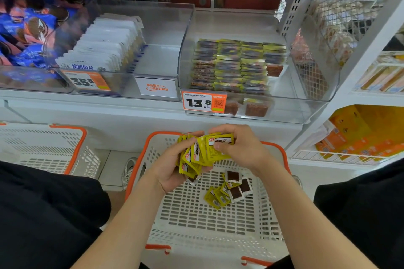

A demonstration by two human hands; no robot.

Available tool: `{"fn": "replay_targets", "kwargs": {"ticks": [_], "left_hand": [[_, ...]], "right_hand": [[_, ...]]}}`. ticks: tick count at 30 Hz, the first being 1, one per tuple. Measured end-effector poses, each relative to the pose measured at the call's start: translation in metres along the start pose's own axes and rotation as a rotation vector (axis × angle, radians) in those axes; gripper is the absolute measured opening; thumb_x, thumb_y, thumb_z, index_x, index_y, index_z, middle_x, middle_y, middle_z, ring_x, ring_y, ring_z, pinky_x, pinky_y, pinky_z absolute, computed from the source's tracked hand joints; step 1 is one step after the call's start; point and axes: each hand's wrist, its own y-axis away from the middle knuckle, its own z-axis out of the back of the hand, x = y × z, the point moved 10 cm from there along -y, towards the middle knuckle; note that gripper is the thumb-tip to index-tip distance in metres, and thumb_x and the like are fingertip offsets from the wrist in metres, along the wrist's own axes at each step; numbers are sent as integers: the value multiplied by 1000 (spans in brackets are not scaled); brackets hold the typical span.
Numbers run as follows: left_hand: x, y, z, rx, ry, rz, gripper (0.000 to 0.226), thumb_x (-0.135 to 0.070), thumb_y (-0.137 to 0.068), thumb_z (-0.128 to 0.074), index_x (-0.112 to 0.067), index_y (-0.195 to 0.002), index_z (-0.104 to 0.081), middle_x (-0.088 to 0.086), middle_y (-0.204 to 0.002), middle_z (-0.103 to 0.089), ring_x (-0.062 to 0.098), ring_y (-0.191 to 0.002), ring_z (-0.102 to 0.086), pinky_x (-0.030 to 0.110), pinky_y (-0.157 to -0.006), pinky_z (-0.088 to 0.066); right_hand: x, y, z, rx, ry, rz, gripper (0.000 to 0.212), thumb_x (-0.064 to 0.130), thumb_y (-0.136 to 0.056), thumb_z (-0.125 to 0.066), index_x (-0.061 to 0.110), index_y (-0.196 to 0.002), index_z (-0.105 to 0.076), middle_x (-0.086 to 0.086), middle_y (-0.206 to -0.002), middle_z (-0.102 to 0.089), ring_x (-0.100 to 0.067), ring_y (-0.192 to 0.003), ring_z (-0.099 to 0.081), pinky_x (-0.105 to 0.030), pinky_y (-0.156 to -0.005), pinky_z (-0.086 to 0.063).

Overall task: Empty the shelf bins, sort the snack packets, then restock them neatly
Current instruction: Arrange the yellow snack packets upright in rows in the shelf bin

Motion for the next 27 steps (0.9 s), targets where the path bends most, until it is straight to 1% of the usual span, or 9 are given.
{"fn": "replay_targets", "kwargs": {"ticks": [3,6,10,13,16,20,22,25,27], "left_hand": [[4,1,0,-1,5,45,33,-34,-106,-57,-17,-134,-64,17,-139,-66,39,-124,-66,56,-96,-59],[5,2,-2,-7,8,60,34,-38,-106,-56,-16,-128,-69,20,-137,-67,38,-125,-66,58,-98,-57],[2,2,-4,-14,26,29,34,-33,-105,-56,-13,-130,-65,19,-135,-68,36,-115,-70,56,-95,-59],[4,2,0,-36,-25,68,38,-36,-104,-59,-11,-131,-67,20,-132,-68,35,-110,-71,58,-95,-57],[14,5,3,-15,-61,156,50,-39,-103,-59,-3,-137,-64,27,-135,-65,48,-119,-66,62,-99,-56],[21,8,0,6,-81,199,53,-47,-102,-56,-4,-127,-72,32,-128,-67,49,-111,-70,56,-94,-60],[20,6,2,-25,-35,168,50,-47,-102,-55,-5,-119,-77,27,-122,-71,40,-102,-74,48,-86,-64],[17,5,-1,13,-17,126,48,-34,-98,-68,-3,-134,-67,25,-127,-68,36,-107,-71,46,-96,-60],[12,4,-3,32,-14,97,49,-24,-91,-77,0,-132,-68,26,-128,-68,37,-107,-71,47,-98,-59]], "right_hand": [[12,0,1,13,84,85,49,7,-89,-80,44,-120,-70,9,-119,-69,-15,-111,-68,-39,-92,-61],[13,0,6,-48,84,83,34,6,-89,-81,32,-110,-78,13,-113,-74,-7,-107,-70,-36,-94,-60],[3,4,13,-100,-42,-28,25,6,-87,-82,27,-101,-80,6,-105,-77,-16,-99,-74,-37,-88,-63],[26,7,-1,26,132,133,25,5,-91,-78,29,-98,-81,14,-99,-77,-6,-97,-73,-36,-90,-61],[47,14,-26,129,262,272,27,1,-91,-75,27,-94,-82,18,-96,-77,-1,-99,-71,-35,-92,-60],[52,16,-35,99,338,312,27,14,-86,-83,38,-97,-79,25,-100,-75,-1,-106,-68,-40,-100,-54],[47,13,-24,5,318,276,37,19,-79,-90,44,-99,-73,25,-103,-72,-2,-107,-65,-42,-101,-53],[31,12,-9,-84,314,142,72,28,-66,-99,44,-126,-62,20,-114,-68,-5,-116,-61,-38,-97,-56],[26,12,-5,-106,319,92,82,33,-64,-99,40,-135,-59,19,-118,-69,-7,-120,-60,-37,-97,-56]]}}
